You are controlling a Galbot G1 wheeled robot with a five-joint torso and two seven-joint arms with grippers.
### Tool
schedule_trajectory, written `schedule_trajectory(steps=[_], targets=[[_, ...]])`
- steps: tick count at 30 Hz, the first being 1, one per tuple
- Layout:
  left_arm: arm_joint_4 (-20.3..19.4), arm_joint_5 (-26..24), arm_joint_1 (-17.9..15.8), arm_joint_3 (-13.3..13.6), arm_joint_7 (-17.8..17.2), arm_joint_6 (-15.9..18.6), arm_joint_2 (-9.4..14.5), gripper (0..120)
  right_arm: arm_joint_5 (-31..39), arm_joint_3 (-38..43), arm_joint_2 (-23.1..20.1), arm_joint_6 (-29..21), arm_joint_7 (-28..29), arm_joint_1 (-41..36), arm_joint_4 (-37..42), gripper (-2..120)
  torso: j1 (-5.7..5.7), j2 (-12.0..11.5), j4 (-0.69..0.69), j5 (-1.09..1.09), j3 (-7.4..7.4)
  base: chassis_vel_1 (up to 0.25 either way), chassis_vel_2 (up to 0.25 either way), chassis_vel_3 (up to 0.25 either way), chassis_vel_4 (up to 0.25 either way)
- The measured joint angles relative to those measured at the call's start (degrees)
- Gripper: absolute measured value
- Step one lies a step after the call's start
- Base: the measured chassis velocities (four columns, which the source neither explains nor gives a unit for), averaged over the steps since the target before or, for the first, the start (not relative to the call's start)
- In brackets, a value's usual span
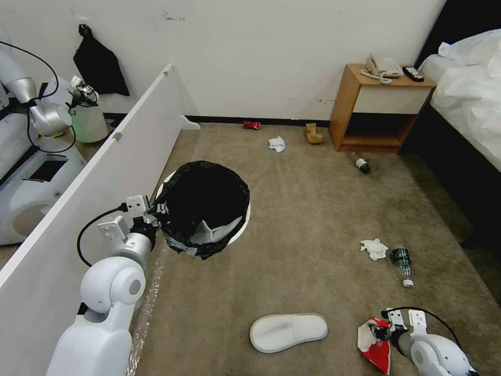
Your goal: Pick up the trash bin and place the garbage on the floor into it.
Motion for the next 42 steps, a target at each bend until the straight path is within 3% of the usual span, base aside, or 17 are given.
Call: schedule_trajectory(steps=[4,25,27,28,30,31,33,42], targets=[[0.07,0.02,-0.05,0.02,0.01,-0.01,-0.04,4,-0.12,-0.07,0.00,0.17,0.00,0.21,-0.19,0,0.00,0.00,0.00,0.00,0.00,0.000,0.000,0.000,0.000],[-0.28,-0.23,0.34,-0.01,-0.18,-0.02,0.07,4,-1.71,0.36,-0.26,1.63,-0.10,0.28,0.55,0,0.00,0.00,0.00,0.00,0.00,0.000,0.000,0.000,0.000],[-0.52,-0.91,0.38,0.04,-1.20,0.96,0.27,4,-5.23,2.02,-0.41,6.40,-1.49,-0.07,3.09,0,0.00,0.00,-0.01,0.01,0.00,0.000,0.000,0.000,0.000],[-0.52,-0.91,0.38,0.04,-1.20,0.96,0.27,4,-5.23,2.02,-0.41,6.40,-1.49,-0.07,3.09,0,0.00,0.00,-0.01,0.01,0.00,0.000,0.000,0.000,0.000],[-1.15,-2.84,0.39,0.18,-3.17,2.65,0.38,4,-8.72,4.38,-0.40,12.62,-4.12,-0.13,7.88,0,0.00,0.00,0.00,0.00,0.00,0.000,0.000,0.000,0.000],[-1.15,-2.84,0.39,0.18,-3.17,2.65,0.38,4,-8.72,4.38,-0.40,12.62,-4.12,-0.13,7.88,0,0.00,0.00,0.00,0.00,0.00,0.000,0.000,0.000,0.000],[-1.76,-5.53,0.35,0.28,-5.50,4.28,0.52,4,-11.61,6.37,-0.49,19.48,-6.41,0.65,13.58,0,0.00,0.00,0.00,-0.01,0.00,0.000,0.000,0.000,0.000],[-3.50,-13.94,0.54,0.08,-12.57,8.67,0.69,4,-13.21,9.54,-1.97,31.40,-14.71,3.45,24.61,0,0.00,0.00,0.00,0.00,0.00,0.000,0.000,0.000,0.000]])
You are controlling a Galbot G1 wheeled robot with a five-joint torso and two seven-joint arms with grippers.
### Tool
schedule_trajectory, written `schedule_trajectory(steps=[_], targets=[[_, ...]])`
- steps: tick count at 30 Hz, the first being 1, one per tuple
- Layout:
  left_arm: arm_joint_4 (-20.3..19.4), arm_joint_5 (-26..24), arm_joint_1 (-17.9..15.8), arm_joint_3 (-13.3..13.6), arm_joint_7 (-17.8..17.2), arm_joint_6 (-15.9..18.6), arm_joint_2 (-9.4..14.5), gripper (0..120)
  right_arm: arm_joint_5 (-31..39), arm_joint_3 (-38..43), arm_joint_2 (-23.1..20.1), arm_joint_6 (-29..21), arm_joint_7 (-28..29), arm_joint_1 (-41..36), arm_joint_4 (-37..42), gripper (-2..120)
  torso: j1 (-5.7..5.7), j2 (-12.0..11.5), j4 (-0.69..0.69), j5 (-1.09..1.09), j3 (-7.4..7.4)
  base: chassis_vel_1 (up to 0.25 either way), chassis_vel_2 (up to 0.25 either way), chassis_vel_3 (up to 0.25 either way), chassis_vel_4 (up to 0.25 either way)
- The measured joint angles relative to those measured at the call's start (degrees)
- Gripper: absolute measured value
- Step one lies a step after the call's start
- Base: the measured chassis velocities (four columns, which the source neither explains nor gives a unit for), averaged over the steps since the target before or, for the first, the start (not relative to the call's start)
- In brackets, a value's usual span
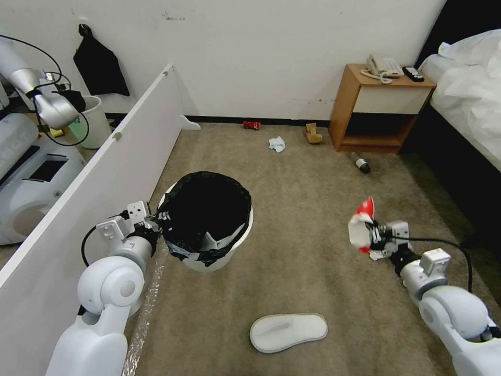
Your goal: Pick up the trash bin and place the garbage on the floor into it.
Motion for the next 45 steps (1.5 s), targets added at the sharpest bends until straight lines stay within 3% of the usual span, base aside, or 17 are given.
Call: schedule_trajectory(steps=[4,7,14,21,25,32,36,41,45], targets=[[-0.62,-2.99,0.01,0.19,-2.38,1.09,-0.04,4,0.62,1.19,-0.55,4.39,-3.71,0.64,2.48,0,0.00,0.00,0.00,0.00,0.00,0.000,0.000,0.000,0.000],[-1.37,-8.56,-0.18,0.96,-5.92,1.20,-0.29,4,3.09,2.24,-1.57,9.15,-8.33,1.78,4.82,0,0.00,0.00,-0.01,0.00,0.00,0.000,0.000,0.000,0.000],[-2.01,-12.56,0.17,2.40,-8.22,1.29,-0.75,4,9.09,2.26,-2.92,12.55,-14.04,3.12,7.53,0,0.00,0.00,0.00,0.00,0.00,0.000,0.000,0.000,0.000],[-1.37,-13.95,0.25,3.68,-8.36,1.28,-0.94,4,16.30,1.30,-4.98,12.86,-20.32,4.63,9.98,0,0.00,0.00,0.00,0.00,0.00,0.000,0.000,0.000,0.000],[-1.30,-14.16,0.18,4.75,-8.04,1.25,-0.99,4,21.44,-0.12,-8.06,12.28,-26.13,6.88,9.68,0,0.00,0.00,-0.01,0.01,0.00,0.000,0.000,0.000,0.000],[-0.34,-14.25,-0.07,5.91,-6.66,1.22,-0.75,4,27.69,-2.22,-11.10,9.19,-30.74,13.65,8.96,0,0.00,0.00,0.01,0.00,0.00,0.000,0.000,0.000,0.000],[2.14,-15.09,-2.31,7.69,-2.80,1.17,0.82,4,29.83,-4.04,-13.56,7.38,-33.80,16.73,8.05,0,0.00,0.00,0.00,0.00,0.00,0.000,0.000,0.000,0.000],[5.45,-14.37,-4.64,10.54,0.47,1.16,2.30,4,29.85,-4.32,-13.68,7.16,-35.45,16.35,8.21,0,0.00,0.00,-0.01,0.01,0.00,0.000,0.000,0.000,0.000],[7.37,-13.74,-6.20,12.50,1.80,1.15,2.17,4,29.78,-4.21,-13.68,7.15,-36.11,15.72,8.23,0,0.00,0.00,-0.01,0.01,0.00,0.000,0.000,0.000,0.000]])
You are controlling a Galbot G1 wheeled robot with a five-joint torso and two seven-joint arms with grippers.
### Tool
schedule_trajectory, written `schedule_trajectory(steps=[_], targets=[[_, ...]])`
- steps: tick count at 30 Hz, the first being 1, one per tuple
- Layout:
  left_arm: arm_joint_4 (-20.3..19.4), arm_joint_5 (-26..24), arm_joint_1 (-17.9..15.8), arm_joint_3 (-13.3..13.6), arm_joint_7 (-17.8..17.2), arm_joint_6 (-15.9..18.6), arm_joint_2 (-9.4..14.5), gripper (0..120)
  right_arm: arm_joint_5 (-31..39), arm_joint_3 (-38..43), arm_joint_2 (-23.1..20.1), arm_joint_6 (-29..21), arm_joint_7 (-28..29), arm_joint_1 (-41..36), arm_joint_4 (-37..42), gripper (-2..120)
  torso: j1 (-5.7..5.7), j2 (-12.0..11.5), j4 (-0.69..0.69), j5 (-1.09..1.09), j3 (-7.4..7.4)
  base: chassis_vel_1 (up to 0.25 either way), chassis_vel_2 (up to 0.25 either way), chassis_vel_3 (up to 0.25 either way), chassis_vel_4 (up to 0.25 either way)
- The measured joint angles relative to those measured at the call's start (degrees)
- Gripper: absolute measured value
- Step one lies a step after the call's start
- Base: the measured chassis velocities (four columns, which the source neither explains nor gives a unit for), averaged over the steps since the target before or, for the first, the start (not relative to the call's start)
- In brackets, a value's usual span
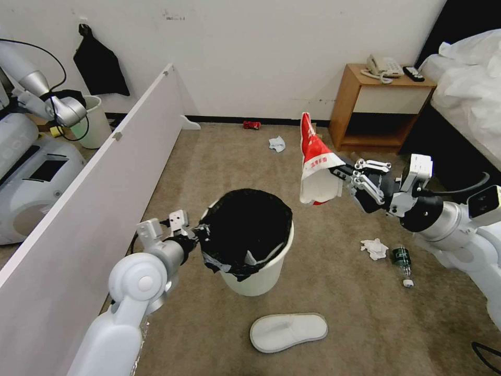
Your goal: Pick up the trash bin and place the garbage on the floor into it.
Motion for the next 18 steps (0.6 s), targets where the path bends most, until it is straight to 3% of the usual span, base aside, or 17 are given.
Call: schedule_trajectory(steps=[3,5,7,13,18], targets=[[1.26,0.02,-1.27,1.68,0.44,0.00,-0.41,4,-0.07,0.26,-0.08,0.00,-0.33,-0.58,-0.22,0,0.00,0.00,0.00,0.00,0.00,0.000,0.000,0.000,0.000],[2.58,0.03,-3.12,4.31,1.03,-0.01,-0.64,4,-0.31,0.59,-0.27,0.05,-0.60,-1.76,-0.78,0,0.00,0.00,0.00,0.00,0.00,0.000,0.000,0.000,0.000],[2.58,0.03,-3.12,4.31,1.03,-0.01,-0.64,4,-0.31,0.59,-0.27,0.05,-0.60,-1.76,-0.78,0,0.00,0.00,0.00,0.00,0.00,0.000,0.000,0.000,0.000],[5.84,-0.16,-8.10,10.18,1.88,-0.10,-0.92,4,-1.58,0.74,-0.06,0.26,-1.09,-3.85,-0.99,0,0.00,0.00,0.00,0.00,0.00,0.000,0.000,0.000,0.000],[7.13,-0.30,-10.41,12.58,2.06,-0.37,-1.61,4,-1.93,0.88,0.09,0.25,-1.09,-4.71,-0.89,0,0.00,0.00,0.00,0.01,0.00,0.000,0.000,0.000,0.000]])
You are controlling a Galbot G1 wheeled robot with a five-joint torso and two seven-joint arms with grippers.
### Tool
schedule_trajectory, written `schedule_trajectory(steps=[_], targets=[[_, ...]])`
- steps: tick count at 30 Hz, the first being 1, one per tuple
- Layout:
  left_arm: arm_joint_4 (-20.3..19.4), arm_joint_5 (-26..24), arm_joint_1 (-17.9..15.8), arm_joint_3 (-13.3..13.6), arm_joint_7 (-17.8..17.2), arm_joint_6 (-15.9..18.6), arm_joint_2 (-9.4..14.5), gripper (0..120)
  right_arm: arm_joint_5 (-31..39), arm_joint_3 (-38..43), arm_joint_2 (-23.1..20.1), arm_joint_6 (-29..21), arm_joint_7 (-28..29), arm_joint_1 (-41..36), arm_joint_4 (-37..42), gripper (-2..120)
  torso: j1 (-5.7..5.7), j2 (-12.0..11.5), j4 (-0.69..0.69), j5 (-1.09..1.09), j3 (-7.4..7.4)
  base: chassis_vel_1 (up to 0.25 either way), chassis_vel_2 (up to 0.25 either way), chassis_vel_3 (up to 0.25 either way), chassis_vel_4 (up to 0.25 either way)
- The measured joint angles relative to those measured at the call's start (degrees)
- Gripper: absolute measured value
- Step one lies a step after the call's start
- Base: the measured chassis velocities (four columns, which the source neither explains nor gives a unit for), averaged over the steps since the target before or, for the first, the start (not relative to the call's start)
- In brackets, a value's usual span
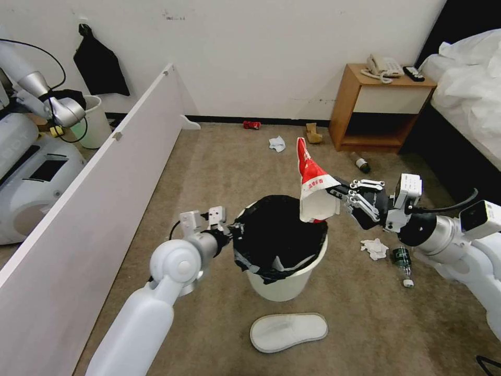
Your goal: Pick up the trash bin and place the garbage on the floor into it.
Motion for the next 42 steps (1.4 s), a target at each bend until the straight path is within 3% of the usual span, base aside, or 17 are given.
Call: schedule_trajectory(steps=[7,14,21,25,31,34,36,42], targets=[[1.21,-0.13,-2.83,2.93,0.15,-0.23,-1.34,4,-0.94,0.60,0.13,0.01,-0.03,-2.15,-0.14,0,0.00,0.00,0.00,0.00,0.00,0.000,0.000,0.000,0.000],[1.30,-0.13,-3.47,3.42,0.15,-0.30,-2.41,4,-1.57,0.33,0.77,0.01,-0.03,-2.59,-0.33,0,0.00,0.00,0.00,-0.01,0.00,0.000,0.000,0.000,0.000],[0.32,0.02,-2.99,3.58,0.15,-0.31,-1.92,4,-2.39,0.11,1.36,-0.02,1.83,-2.89,-0.26,0,0.00,0.00,0.00,-0.01,-0.01,0.000,0.000,0.000,0.000],[0.13,0.09,-2.85,3.61,0.15,-0.31,-1.80,4,-2.69,0.09,1.56,-0.03,2.16,-2.97,-0.27,6,0.00,0.00,0.00,-0.01,0.00,0.000,0.000,0.000,0.000],[-0.23,0.37,-2.13,3.47,0.17,-0.31,-1.49,4,-3.12,-0.04,2.03,-0.05,2.79,-3.15,-0.29,38,0.00,0.00,0.00,-0.01,0.00,0.000,0.000,0.000,0.000],[-0.27,0.38,-2.09,3.45,0.18,-0.31,-1.48,4,-3.12,-0.05,2.04,-0.06,2.80,-3.16,-0.29,41,0.00,0.00,0.00,-0.01,0.00,0.000,0.000,0.000,0.000],[-0.30,0.44,-1.96,3.42,0.26,-0.31,-1.44,4,-3.12,-0.12,2.07,-0.09,2.89,-2.99,-0.36,54,0.00,0.00,0.00,-0.01,0.00,0.000,0.000,0.000,0.000],[-0.16,0.63,-1.92,3.24,0.39,-0.31,-1.35,4,-3.12,-0.18,2.13,-0.09,3.14,-2.72,-0.70,73,0.00,0.00,0.00,-0.01,0.00,0.000,0.000,0.000,0.000]])
